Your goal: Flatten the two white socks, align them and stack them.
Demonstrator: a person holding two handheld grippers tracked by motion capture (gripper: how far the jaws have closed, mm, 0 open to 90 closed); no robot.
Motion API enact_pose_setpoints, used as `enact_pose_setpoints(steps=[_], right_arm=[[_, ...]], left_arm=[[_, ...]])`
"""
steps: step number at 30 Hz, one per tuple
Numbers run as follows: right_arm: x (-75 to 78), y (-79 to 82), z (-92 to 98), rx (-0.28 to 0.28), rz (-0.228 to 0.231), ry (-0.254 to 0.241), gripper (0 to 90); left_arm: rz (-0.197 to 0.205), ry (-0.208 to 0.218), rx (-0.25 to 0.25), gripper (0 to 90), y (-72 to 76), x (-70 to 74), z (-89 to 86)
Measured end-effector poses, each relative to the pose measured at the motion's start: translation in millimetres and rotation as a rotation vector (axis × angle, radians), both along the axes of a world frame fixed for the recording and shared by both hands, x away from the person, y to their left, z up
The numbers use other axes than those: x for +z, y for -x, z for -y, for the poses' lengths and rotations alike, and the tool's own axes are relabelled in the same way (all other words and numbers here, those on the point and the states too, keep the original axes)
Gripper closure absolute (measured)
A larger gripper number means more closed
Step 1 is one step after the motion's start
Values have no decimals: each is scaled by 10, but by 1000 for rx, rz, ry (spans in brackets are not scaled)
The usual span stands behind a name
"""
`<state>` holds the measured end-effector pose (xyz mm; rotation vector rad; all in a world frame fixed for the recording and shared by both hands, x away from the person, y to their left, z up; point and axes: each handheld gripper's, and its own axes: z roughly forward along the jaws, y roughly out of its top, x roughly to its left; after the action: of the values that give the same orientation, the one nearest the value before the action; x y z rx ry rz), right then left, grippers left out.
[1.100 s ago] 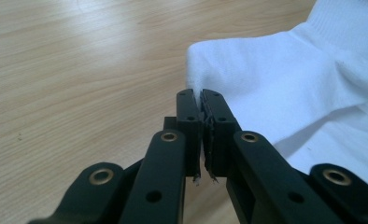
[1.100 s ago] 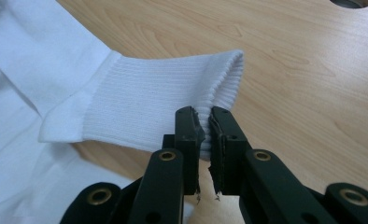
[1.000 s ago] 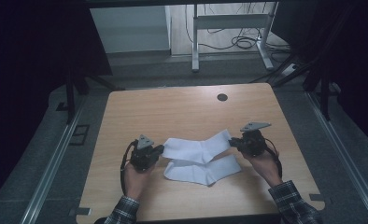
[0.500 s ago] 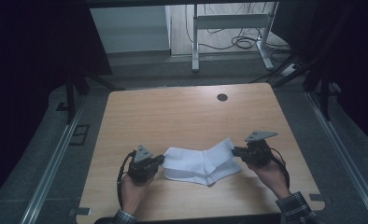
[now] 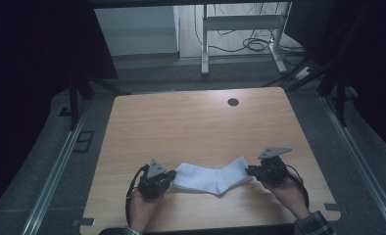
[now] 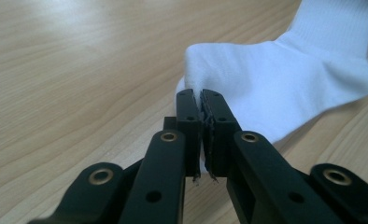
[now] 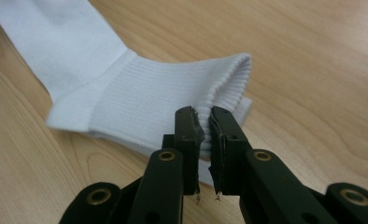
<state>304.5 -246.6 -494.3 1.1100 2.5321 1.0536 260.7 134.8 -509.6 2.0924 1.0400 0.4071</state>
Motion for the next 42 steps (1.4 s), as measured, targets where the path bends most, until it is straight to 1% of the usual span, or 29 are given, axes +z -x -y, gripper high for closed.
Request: enact_pose_setpoints(steps=[1, 3, 4, 5, 6, 7, 9, 10, 12, 13, 15, 17, 18, 19, 20, 21, 22, 24, 28, 30, 33, 37, 40, 42], right_arm=[[-19, 0, -10, -4, -7, 12, 817], [-67, -11, -23, 1, -15, 37, 810], [-88, -12, -28, 3, -19, 45, 802], [-101, -8, -32, 1, -27, 54, 784], [-108, -4, -31, 0, -21, 58, 749], [-105, 1, -26, -4, -10, 60, 711], [-97, 1, -15, -20, 4, 57, 629], [-103, -11, -8, -26, 13, 59, 597], [-128, -35, -3, -40, 17, 56, 580], [-143, -44, -9, -47, 5, 53, 578], [-191, -72, -23, -47, -2, 67, 579], [-244, -89, -35, -47, -22, 79, 581], [-263, -96, -33, -46, -25, 74, 590], [-265, -95, -31, -49, -34, 65, 593], [-266, -96, -27, -49, -36, 63, 603], [-269, -96, -22, -46, -43, 56, 648], [-276, -96, -19, -42, -54, 41, 675], [-269, -98, -19, -38, -71, 38, 733], [-251, -89, -31, -32, -68, 47, 785], [-238, -73, -45, -28, -51, 59, 794], [-209, -59, -57, -26, -34, 59, 797], [-131, -81, -46, -36, -4, 33, 798], [-65, -133, -38, -40, 11, 14, 798], [-21, -174, -43, -46, 15, 1, 798]], left_arm=[[-1, -27, -4, 859, -10, -27, 31], [-5, -55, -4, 845, -29, -66, 66], [-8, -63, -4, 785, -40, -85, 82], [5, -81, 10, 687, -40, -99, 98], [19, -96, 24, 603, -38, -104, 108], [27, -103, 37, 531, -39, -104, 114], [16, -98, 60, 416, -59, -112, 112], [7, -96, 70, 388, -71, -124, 106], [-13, -84, 79, 376, -93, -147, 92], [-23, -81, 80, 376, -103, -156, 89], [-54, -79, 80, 385, -133, -195, 86], [-81, -84, 69, 420, -154, -237, 91], [-81, -68, 71, 423, -156, -243, 92], [-93, -58, 68, 451, -161, -239, 88], [-97, -54, 63, 472, -162, -239, 88], [-101, -45, 56, 497, -160, -242, 86], [-111, -31, 46, 540, -161, -244, 77], [-120, -18, 42, 611, -155, -242, 80], [-152, 18, 23, 759, -165, -237, 72], [-146, 9, 23, 806, -165, -226, 75], [-123, 10, 29, 818, -177, -182, 75], [-96, 27, 35, 820, -230, -100, 51], [-90, 35, 36, 820, -283, -57, 27], [-86, 38, 35, 819, -347, -18, 4]])
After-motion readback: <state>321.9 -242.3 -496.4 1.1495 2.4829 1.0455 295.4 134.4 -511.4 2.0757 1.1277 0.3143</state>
